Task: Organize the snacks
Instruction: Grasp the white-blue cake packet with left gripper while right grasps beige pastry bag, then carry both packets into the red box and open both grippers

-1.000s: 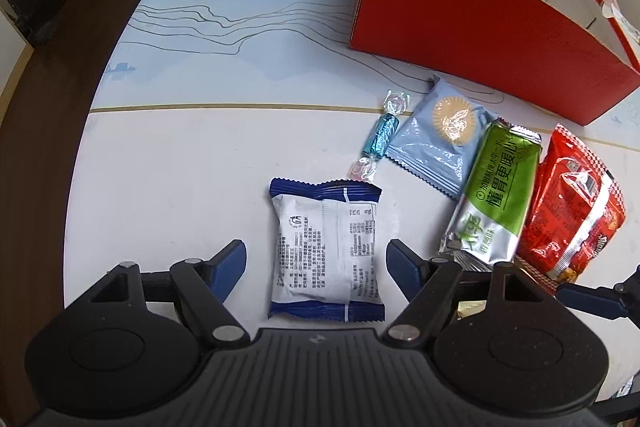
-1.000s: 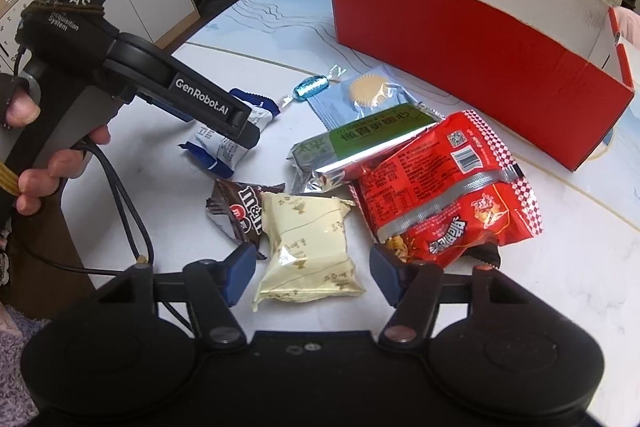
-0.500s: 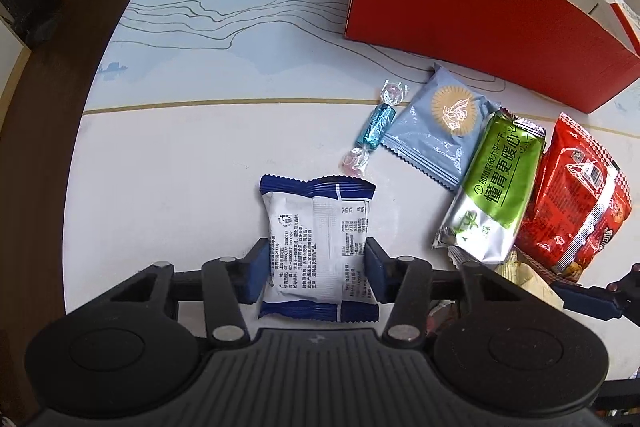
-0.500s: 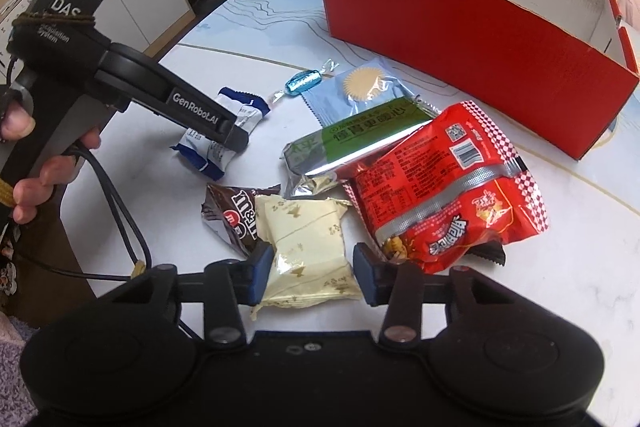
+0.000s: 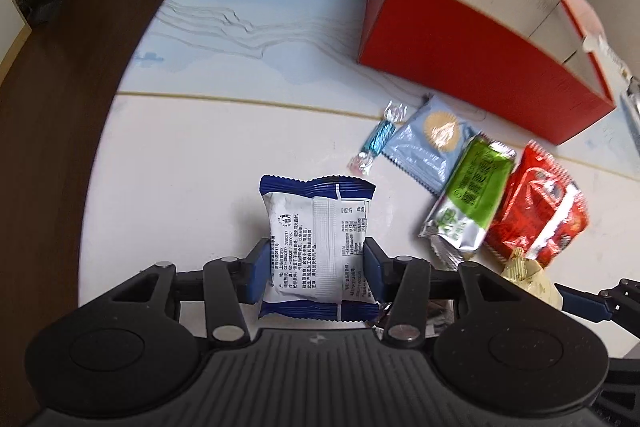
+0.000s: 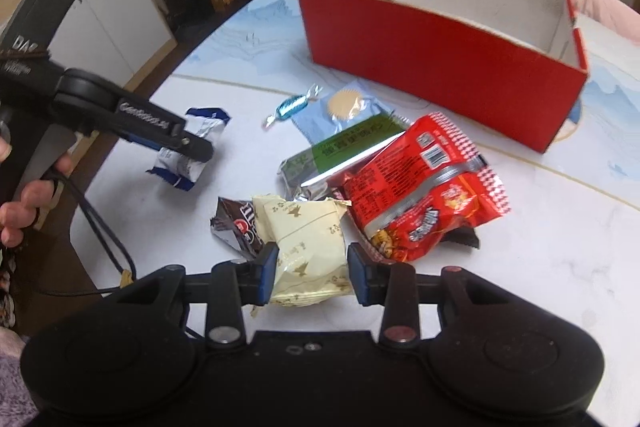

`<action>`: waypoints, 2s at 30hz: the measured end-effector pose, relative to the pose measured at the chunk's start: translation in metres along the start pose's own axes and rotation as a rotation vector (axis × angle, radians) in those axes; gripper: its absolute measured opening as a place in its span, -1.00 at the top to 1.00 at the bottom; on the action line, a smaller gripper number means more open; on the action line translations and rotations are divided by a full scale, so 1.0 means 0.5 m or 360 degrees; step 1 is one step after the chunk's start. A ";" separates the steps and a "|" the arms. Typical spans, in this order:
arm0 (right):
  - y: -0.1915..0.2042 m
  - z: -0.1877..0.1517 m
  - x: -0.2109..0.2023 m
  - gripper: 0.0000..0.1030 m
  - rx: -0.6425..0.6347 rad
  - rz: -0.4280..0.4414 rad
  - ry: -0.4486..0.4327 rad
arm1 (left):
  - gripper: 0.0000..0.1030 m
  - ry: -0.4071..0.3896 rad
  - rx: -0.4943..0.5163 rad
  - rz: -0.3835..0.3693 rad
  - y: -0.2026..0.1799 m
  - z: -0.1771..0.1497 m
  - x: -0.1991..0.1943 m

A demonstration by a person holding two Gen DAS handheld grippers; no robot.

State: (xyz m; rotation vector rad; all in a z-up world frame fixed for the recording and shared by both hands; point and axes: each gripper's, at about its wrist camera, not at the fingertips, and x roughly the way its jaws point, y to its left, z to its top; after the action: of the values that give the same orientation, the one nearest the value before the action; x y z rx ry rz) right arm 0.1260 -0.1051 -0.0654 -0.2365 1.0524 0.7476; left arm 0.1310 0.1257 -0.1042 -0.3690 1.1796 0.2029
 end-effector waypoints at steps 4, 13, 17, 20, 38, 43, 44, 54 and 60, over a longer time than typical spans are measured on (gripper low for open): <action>0.004 0.002 -0.032 0.29 0.0038 -0.0015 -0.0062 | 0.08 -0.0076 0.0017 -0.0037 -0.004 -0.007 -0.050; 0.011 0.015 -0.106 0.29 0.0135 -0.0064 -0.0216 | 0.08 -0.0183 0.0105 -0.0137 -0.033 -0.020 -0.150; 0.006 0.026 -0.140 0.28 0.0168 -0.0093 -0.0292 | 0.08 -0.0231 0.0156 -0.0172 -0.050 -0.017 -0.190; 0.004 0.040 -0.164 0.28 0.0175 -0.0115 -0.0345 | 0.08 -0.0263 0.0191 -0.0195 -0.063 -0.011 -0.216; -0.067 0.176 -0.203 0.28 0.0182 -0.0216 -0.0527 | 0.08 -0.0430 0.0358 -0.0189 -0.172 0.116 -0.290; -0.113 0.218 -0.188 0.29 0.0220 -0.0197 -0.0519 | 0.08 -0.0391 0.0375 -0.0161 -0.202 0.175 -0.265; -0.124 0.227 -0.184 0.28 0.0226 -0.0199 -0.0516 | 0.08 -0.0382 0.0375 -0.0152 -0.208 0.187 -0.258; -0.229 0.303 -0.110 0.28 0.0297 -0.0192 -0.0426 | 0.08 -0.0294 0.0406 -0.0064 -0.271 0.312 -0.172; -0.281 0.348 -0.049 0.28 0.0318 -0.0181 -0.0286 | 0.08 -0.0147 0.0398 -0.0043 -0.300 0.379 -0.093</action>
State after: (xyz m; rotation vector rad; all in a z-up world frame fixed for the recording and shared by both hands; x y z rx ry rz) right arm 0.3330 -0.1296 0.0188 -0.0552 0.9270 0.5463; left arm 0.3288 0.0622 0.0279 -0.1540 1.0930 0.0467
